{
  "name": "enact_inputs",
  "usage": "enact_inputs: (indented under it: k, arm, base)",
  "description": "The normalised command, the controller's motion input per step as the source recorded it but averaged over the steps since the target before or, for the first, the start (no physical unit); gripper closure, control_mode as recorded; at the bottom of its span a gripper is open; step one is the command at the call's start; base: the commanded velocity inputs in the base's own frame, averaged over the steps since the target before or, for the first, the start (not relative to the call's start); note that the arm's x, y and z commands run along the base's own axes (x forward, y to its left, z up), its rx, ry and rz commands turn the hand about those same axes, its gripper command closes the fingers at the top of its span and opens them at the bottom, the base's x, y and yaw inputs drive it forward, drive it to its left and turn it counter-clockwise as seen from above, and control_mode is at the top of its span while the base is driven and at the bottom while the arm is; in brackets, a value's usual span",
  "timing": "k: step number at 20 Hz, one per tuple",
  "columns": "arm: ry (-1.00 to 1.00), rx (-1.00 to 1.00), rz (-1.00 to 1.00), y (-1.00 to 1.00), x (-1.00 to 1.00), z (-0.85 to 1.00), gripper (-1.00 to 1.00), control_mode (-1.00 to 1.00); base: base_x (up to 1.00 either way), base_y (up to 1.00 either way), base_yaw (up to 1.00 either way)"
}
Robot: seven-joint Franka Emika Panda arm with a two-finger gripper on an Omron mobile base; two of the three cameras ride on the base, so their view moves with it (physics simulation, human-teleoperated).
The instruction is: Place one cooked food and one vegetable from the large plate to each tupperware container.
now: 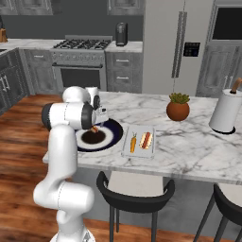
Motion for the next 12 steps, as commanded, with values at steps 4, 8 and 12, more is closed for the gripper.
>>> enact_inputs:
  k: [4,8,12]
  arm:
    - [0.00,0.00,0.00,0.00,-0.01,-0.28,-1.00,-1.00]
    - [0.00,0.00,0.01,0.02,0.00,-0.15,-1.00,-1.00]
    - [0.00,0.00,0.02,0.00,0.00,-0.06,-1.00,-1.00]
  base:
    - [0.00,0.00,0.00]
    - [0.00,0.00,0.00]
    - [0.00,0.00,0.00]
